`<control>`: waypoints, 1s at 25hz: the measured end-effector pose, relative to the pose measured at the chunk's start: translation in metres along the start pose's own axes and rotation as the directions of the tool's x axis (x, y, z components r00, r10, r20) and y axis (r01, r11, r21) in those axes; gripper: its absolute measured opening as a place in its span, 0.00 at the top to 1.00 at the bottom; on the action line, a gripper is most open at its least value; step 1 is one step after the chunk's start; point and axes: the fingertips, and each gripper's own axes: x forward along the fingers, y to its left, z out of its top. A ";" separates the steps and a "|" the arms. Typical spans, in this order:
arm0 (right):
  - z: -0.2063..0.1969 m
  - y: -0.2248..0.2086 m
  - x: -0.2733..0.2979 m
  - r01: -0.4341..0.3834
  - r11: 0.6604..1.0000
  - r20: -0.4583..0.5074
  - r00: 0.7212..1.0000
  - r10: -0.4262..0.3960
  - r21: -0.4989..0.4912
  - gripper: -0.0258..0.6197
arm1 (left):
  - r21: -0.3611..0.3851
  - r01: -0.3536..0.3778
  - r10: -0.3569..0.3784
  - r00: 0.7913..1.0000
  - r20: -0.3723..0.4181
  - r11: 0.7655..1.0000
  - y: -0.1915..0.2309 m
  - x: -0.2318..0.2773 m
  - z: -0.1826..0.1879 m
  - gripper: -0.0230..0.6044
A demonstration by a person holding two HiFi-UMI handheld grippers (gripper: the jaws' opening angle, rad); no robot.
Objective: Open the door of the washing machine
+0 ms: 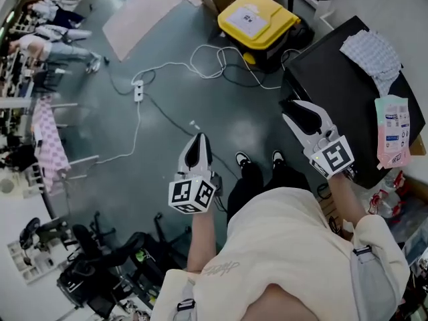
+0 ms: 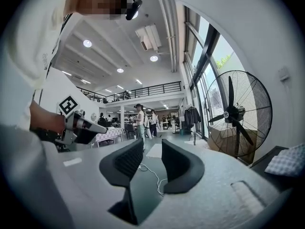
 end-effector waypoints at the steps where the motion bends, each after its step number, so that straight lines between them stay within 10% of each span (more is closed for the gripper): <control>1: -0.001 0.001 0.004 0.008 1.000 -0.004 1.000 -0.008 -0.002 0.77 | -0.002 0.010 -0.010 1.000 0.000 1.000 0.005 0.004 0.001 0.93; 25: 0.028 0.044 0.126 0.398 0.915 -0.021 0.916 -0.400 -0.063 0.76 | 0.064 0.321 -0.320 0.947 -0.032 0.945 0.179 0.094 0.055 0.93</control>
